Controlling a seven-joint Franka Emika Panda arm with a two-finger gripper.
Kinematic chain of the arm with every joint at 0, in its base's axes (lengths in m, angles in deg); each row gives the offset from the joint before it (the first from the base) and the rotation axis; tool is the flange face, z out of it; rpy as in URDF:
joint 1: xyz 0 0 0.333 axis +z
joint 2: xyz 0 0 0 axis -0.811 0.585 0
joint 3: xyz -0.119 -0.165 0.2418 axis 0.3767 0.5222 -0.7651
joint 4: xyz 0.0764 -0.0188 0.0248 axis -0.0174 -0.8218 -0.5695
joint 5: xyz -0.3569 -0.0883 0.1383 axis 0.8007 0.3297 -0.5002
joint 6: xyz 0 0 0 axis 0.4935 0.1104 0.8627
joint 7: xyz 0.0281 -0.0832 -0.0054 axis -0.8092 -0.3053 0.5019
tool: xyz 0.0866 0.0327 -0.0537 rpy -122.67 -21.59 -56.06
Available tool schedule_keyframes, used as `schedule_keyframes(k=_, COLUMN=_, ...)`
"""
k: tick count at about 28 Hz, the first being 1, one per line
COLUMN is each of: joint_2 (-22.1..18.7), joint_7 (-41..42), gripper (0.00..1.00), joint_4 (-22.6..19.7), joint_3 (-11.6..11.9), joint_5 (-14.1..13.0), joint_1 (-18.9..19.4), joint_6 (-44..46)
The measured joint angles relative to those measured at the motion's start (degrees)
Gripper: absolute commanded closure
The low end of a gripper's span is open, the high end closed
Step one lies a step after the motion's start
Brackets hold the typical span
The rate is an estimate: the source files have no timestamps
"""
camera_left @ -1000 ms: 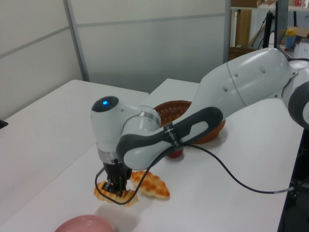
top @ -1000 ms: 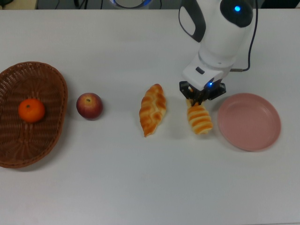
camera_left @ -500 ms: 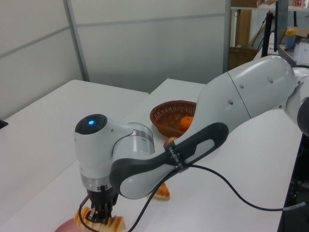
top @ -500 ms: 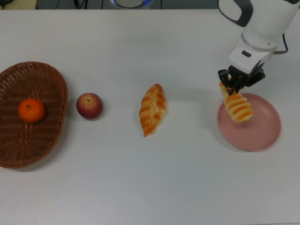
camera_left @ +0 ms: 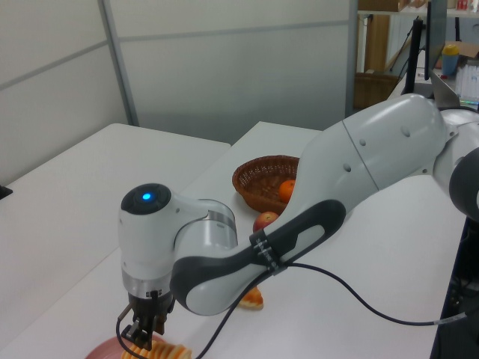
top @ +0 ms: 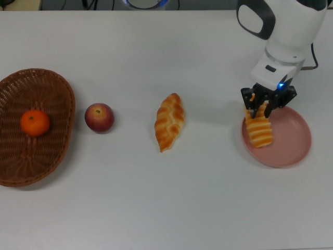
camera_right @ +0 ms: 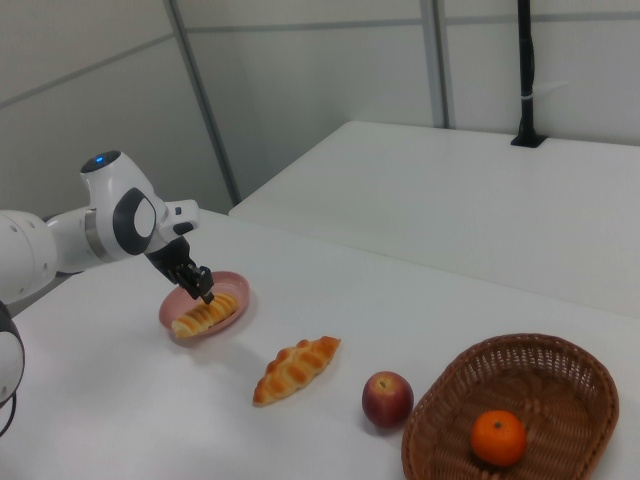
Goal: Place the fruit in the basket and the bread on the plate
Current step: 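Carry the striped roll onto the pink plate and release, then move the gripper back over the red apple and lower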
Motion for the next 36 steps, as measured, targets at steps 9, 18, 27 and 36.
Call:
schedule_keyframes(k=9, joint_2=-0.1, joint_7=-1.6, gripper=0.00, joint_4=1.2, joint_3=0.3, joint_5=0.8, joint_1=-1.0, joint_6=0.1)
schedule_keyframes(k=18, joint_2=-5.6, joint_7=-1.6, gripper=0.00, joint_4=2.3, joint_3=0.7, joint_5=-3.7, joint_1=-10.4, joint_6=15.5)
schedule_keyframes(k=27, joint_2=-5.9, joint_7=4.1, gripper=0.00, joint_4=2.1, joint_3=0.8, joint_5=-3.7, joint_1=-21.2, joint_6=26.3)
schedule_keyframes(k=36, joint_2=-5.2, joint_7=11.0, gripper=0.00, joint_4=1.7, joint_3=0.8, joint_5=-3.7, joint_1=-28.1, joint_6=26.7)
